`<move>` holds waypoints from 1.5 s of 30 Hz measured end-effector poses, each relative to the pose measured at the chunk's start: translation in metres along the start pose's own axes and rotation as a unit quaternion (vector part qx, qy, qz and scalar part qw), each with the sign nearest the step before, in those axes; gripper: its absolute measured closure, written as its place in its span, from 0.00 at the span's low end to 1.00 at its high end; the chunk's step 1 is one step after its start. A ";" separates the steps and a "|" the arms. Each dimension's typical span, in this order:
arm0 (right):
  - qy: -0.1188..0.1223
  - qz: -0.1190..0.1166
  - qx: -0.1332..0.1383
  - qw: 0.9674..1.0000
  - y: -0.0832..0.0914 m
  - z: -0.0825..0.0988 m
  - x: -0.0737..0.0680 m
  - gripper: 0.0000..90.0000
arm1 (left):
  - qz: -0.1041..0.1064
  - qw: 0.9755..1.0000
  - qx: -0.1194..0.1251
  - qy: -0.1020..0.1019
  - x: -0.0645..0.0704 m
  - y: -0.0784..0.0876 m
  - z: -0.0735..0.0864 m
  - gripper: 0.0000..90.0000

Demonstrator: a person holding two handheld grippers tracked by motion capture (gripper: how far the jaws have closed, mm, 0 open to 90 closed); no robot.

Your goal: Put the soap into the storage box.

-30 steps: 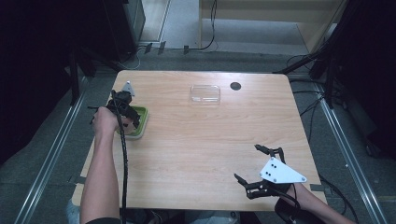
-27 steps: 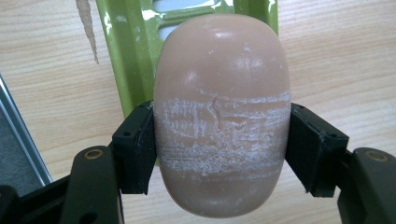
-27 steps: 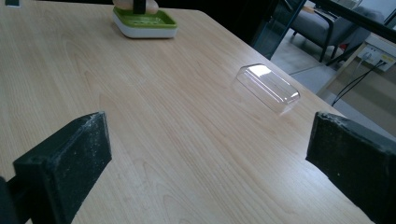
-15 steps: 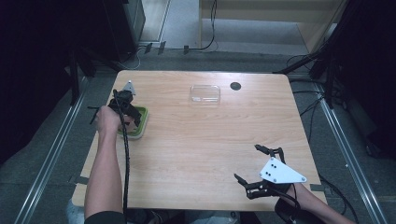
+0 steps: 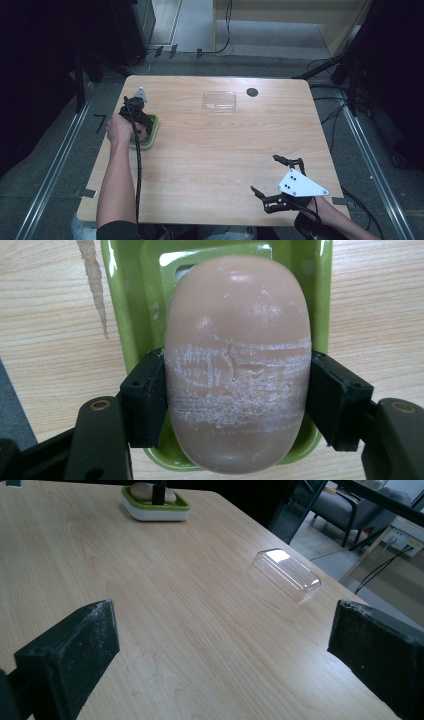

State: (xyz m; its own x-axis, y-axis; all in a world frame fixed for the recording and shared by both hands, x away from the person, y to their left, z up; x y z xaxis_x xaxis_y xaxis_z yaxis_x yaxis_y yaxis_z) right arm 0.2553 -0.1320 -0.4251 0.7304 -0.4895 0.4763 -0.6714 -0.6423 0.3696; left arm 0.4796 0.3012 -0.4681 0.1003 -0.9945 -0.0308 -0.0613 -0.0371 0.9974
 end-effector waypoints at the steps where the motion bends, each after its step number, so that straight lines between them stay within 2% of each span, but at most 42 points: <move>1: -0.001 0.000 0.000 1.000 0.000 0.000 0.000 0.00 | 0.000 1.000 0.002 0.000 0.000 -0.001 -0.001 0.37; 9: -0.001 0.000 0.000 1.000 0.000 0.000 0.000 0.00 | -0.005 1.000 0.000 0.004 -0.001 -0.005 -0.002 0.37; 24: 0.000 0.002 0.001 1.000 0.001 0.000 0.000 0.00 | 0.000 1.000 0.002 0.011 -0.002 -0.010 -0.003 0.37; 31: 0.000 0.002 0.001 1.000 0.001 0.000 0.000 0.00 | 0.000 1.000 0.003 0.011 -0.003 -0.009 -0.004 0.36; 37: 0.000 0.002 0.001 1.000 0.001 0.000 0.000 0.00 | -0.003 1.000 0.014 0.013 -0.003 -0.004 -0.003 0.36; 40: 0.001 0.002 0.001 1.000 0.001 0.000 0.000 0.00 | -0.001 1.000 0.016 0.015 -0.003 0.000 -0.002 0.34; 45: 0.001 0.002 0.001 1.000 0.001 0.000 0.000 0.00 | -0.006 1.000 0.015 0.019 -0.007 0.008 0.002 0.24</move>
State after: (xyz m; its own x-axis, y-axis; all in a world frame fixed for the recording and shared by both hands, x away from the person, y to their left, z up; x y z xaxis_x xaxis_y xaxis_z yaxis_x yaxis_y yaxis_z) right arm 0.2547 -0.1322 -0.4249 0.7278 -0.4904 0.4793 -0.6736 -0.6422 0.3658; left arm 0.4769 0.3074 -0.4599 0.1397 -0.9894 -0.0394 -0.0897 -0.0523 0.9946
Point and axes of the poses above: each handheld gripper's, and its own axes: y roughly backward along the jaws, z roughly out of its underside, x roughly to its right, the point moved 5 cm from there along -y, roughly forward along the jaws, and after that the axes turned 15 degrees about y, right-handed, at the moved point
